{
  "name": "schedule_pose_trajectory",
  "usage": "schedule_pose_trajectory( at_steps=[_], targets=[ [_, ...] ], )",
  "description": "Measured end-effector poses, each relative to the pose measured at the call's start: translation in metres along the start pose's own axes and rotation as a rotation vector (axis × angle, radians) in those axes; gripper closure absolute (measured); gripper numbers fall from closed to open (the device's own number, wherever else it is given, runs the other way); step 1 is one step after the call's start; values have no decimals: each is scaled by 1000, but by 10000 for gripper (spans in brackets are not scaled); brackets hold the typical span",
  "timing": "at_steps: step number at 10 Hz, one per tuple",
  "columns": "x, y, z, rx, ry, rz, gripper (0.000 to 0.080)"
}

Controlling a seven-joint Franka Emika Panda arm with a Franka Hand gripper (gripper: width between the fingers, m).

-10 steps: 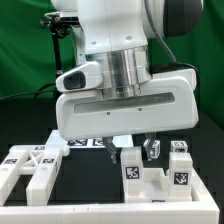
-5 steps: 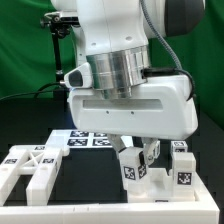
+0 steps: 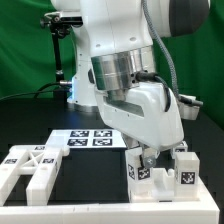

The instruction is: Assemble chair

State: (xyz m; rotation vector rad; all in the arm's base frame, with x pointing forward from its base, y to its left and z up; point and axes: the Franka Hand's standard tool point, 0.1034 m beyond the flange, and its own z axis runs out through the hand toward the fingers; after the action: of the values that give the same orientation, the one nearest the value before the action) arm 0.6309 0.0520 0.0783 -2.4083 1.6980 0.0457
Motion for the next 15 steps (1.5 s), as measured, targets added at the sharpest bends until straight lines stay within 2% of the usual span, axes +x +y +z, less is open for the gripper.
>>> schedule_pose_trajectory(
  at_steps=[1,2,3,4,7,8,9,10,11,12,13,14,15],
  targets=[
    [2,1,1,-14,15,-235,332],
    [0,1,3,-23,11,-443,208],
    [-3,3,5,-31,9,-613,208],
    [-5,5,6,-41,8,-745,161],
    [-3,5,6,-46,9,-914,152],
    [-1,1,2,-77,26,-1125,150],
    [0,-2,1,-98,41,-1262,150],
    [-1,-1,2,-91,39,-1191,150],
    [0,-1,2,-92,40,-1195,280],
    [-1,-1,2,-87,40,-1131,280],
    [-1,-1,2,-84,42,-1048,471],
    [0,-1,2,-80,45,-970,471],
    [0,-1,2,-76,49,-880,512]
  ],
)
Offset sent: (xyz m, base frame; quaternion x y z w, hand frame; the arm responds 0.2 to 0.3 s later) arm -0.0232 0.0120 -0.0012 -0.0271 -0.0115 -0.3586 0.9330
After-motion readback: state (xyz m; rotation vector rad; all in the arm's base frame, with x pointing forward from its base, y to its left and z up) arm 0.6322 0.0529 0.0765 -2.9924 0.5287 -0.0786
